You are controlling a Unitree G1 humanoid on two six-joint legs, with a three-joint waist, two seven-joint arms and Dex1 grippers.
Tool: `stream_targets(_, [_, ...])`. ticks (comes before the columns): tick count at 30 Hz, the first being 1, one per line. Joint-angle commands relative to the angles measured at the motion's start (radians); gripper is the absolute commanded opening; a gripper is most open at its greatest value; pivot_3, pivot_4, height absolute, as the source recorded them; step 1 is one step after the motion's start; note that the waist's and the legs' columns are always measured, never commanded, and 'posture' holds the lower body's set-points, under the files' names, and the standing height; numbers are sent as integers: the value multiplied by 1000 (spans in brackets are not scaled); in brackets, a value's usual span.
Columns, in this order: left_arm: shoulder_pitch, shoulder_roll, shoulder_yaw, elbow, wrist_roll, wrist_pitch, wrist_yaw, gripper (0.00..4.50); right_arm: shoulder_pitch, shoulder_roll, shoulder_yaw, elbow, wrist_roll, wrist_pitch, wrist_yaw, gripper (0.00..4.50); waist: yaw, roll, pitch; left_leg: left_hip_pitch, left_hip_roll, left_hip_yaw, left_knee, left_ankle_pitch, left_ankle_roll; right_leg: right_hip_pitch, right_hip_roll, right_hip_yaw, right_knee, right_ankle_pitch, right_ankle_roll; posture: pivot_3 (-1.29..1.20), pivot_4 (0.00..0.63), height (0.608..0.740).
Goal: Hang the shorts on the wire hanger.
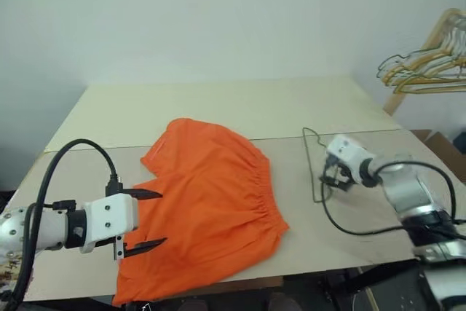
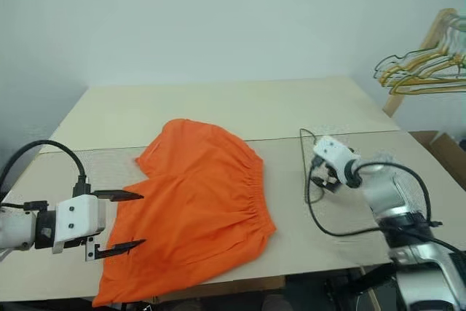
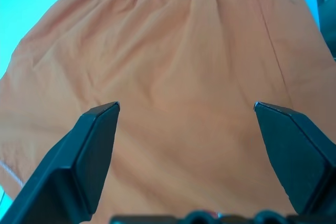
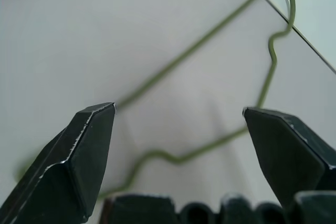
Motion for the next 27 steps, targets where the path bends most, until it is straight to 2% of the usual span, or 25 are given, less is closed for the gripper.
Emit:
stream_targets(1, [-13, 3, -8, -7, 6, -16, 16, 4458, -51, 66, -65, 40, 55, 120, -73, 4500, 0, 0, 0, 0, 0, 0, 0, 0, 0, -1, 0, 0, 0, 0, 0, 67, 0, 740])
stream_targets(6, [-6, 2, -14, -15, 9, -15, 23, 4458, -110, 154, -120, 181, 88, 164, -190, 4500, 5, 2, 1, -5, -1, 0, 0, 0, -1, -5, -2, -1, 0, 0, 0, 79, 0, 740])
stream_targets(10, [4, 2, -15, -24, 13, -12, 29, 4458, -138, 183, -133, 286, 89, 146, -268, 4500, 3, 2, 1, -12, -1, 0, 0, 2, -4, -13, -2, 0, 1, 1, 0, 92, 0, 740])
stream_targets(19, [-6, -14, -16, -40, -25, -6, 37, 4458, -129, 193, -86, 330, 123, 210, -249, 4500, 0, 2, 0, -13, -1, 0, -1, 3, -6, -15, -2, 0, 2, 2, 0, 89, 0, 740])
stream_targets(23, [-25, -16, -37, -35, -28, -13, 41, 4500, -88, 192, -27, 323, 95, 198, -243, 3620, -2, 0, -3, -13, -1, 0, -1, 3, -6, -14, -1, -1, 2, 2, 0, 83, 0, 740])
stream_targets(27, [-33, -17, -49, -30, -25, -20, 43, 4500, -62, 194, -11, 325, 88, 188, -256, 2198, -8, -4, -9, -12, -1, 0, -1, 3, -6, -13, -1, -1, 1, 2, 0, 83, 0, 740])
